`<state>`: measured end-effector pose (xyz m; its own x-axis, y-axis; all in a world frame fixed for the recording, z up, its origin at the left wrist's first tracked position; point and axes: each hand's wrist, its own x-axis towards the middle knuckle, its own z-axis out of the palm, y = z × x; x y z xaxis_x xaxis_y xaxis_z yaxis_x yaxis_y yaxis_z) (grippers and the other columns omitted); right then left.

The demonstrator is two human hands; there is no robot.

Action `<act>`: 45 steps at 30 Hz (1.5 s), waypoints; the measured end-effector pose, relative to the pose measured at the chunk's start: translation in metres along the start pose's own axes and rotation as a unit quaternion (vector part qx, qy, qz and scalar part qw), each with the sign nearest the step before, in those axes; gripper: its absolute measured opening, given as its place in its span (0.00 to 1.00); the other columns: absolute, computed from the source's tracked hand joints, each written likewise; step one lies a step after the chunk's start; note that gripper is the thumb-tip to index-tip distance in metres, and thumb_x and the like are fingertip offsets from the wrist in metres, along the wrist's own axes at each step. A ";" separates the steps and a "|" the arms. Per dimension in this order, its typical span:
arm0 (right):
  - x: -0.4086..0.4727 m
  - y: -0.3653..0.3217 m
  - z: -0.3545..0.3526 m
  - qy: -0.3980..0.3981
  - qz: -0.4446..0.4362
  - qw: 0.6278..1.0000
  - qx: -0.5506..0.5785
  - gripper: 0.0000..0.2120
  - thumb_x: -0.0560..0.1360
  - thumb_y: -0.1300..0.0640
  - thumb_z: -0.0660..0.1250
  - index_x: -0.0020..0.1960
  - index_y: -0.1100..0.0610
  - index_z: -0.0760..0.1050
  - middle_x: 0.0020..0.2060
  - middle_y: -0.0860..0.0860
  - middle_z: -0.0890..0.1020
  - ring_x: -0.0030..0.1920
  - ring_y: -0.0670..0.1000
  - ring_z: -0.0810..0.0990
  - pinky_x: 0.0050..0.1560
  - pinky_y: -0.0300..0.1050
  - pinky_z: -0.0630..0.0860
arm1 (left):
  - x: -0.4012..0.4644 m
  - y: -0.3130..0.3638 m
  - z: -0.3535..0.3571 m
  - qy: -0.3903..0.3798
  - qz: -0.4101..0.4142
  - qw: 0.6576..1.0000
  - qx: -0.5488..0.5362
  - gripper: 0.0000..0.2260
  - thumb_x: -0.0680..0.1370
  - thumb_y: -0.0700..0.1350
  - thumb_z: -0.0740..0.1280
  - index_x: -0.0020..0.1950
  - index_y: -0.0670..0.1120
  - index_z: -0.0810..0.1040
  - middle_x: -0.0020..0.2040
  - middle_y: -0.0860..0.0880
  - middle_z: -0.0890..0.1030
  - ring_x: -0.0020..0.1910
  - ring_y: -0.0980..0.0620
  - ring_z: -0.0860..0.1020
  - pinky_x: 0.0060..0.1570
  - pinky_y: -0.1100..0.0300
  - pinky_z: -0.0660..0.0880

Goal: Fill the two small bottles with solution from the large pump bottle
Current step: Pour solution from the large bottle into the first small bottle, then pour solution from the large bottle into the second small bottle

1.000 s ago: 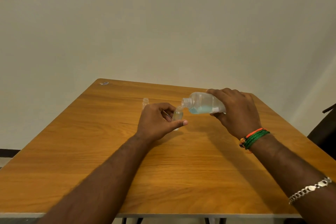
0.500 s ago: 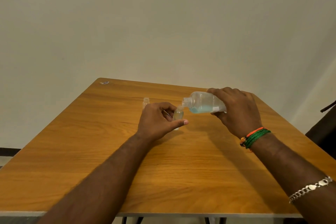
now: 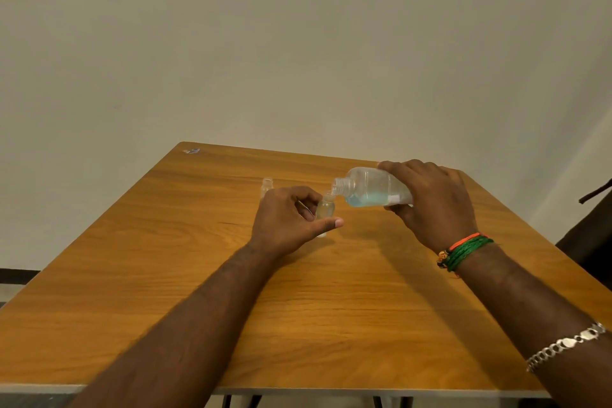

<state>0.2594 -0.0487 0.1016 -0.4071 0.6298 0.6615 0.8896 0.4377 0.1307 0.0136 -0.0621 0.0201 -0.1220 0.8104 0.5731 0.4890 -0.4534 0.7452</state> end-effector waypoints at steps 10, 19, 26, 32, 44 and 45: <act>-0.003 0.001 0.007 0.005 0.007 1.000 0.029 0.33 0.65 0.52 0.82 0.67 0.47 0.74 0.55 0.49 0.83 0.55 0.55 0.80 0.54 0.55 0.74 | 0.001 -0.001 0.001 -0.004 -0.013 1.000 -0.007 0.19 0.65 0.61 0.85 0.49 0.53 0.87 0.40 0.56 0.86 0.39 0.54 0.85 0.39 0.54 0.85; 0.003 -0.004 0.030 0.063 0.164 0.932 0.316 0.31 0.65 0.42 0.79 0.64 0.45 0.73 0.53 0.42 0.82 0.50 0.44 0.81 0.46 0.44 0.79 | 0.002 -0.006 0.003 0.021 -0.068 0.997 0.003 0.20 0.64 0.63 0.84 0.49 0.54 0.88 0.42 0.57 0.87 0.38 0.57 0.84 0.38 0.59 0.83; 0.001 -0.004 0.071 0.115 0.288 0.835 0.455 0.26 0.64 0.53 0.83 0.58 0.50 0.77 0.49 0.44 0.84 0.49 0.44 0.84 0.49 0.45 0.82 | 0.002 -0.015 0.009 0.017 -0.100 0.995 0.008 0.21 0.64 0.59 0.86 0.50 0.52 0.86 0.43 0.55 0.85 0.37 0.59 0.84 0.36 0.66 0.80; -0.004 0.005 0.087 0.156 0.336 0.806 0.462 0.24 0.64 0.51 0.83 0.55 0.46 0.75 0.45 0.38 0.82 0.45 0.35 0.82 0.41 0.34 0.81 | 0.004 -0.020 0.011 0.008 -0.100 0.994 0.034 0.21 0.64 0.59 0.86 0.50 0.53 0.86 0.44 0.57 0.85 0.39 0.61 0.84 0.38 0.62 0.82; -0.013 0.006 0.094 0.164 0.330 0.800 0.474 0.29 0.62 0.47 0.83 0.58 0.48 0.75 0.49 0.42 0.83 0.47 0.31 0.81 0.40 0.28 0.78 | 0.043 0.000 0.027 -0.044 -0.126 0.974 0.184 0.24 0.66 0.63 0.84 0.54 0.50 0.87 0.51 0.59 0.84 0.47 0.58 0.81 0.39 0.60 0.74; -0.013 0.007 0.094 0.161 0.331 0.800 0.474 0.29 0.62 0.48 0.83 0.58 0.48 0.75 0.49 0.42 0.84 0.47 0.31 0.81 0.40 0.29 0.79 | 0.047 0.001 0.030 -0.047 -0.132 0.973 0.186 0.23 0.66 0.62 0.84 0.53 0.50 0.87 0.50 0.58 0.84 0.47 0.58 0.81 0.39 0.60 0.74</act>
<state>0.2514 0.0065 0.0250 0.2991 0.7937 0.5297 0.2686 0.4626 -0.8449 0.0340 -0.0134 0.0378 -0.2135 0.9188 0.3321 0.7320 -0.0747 0.6772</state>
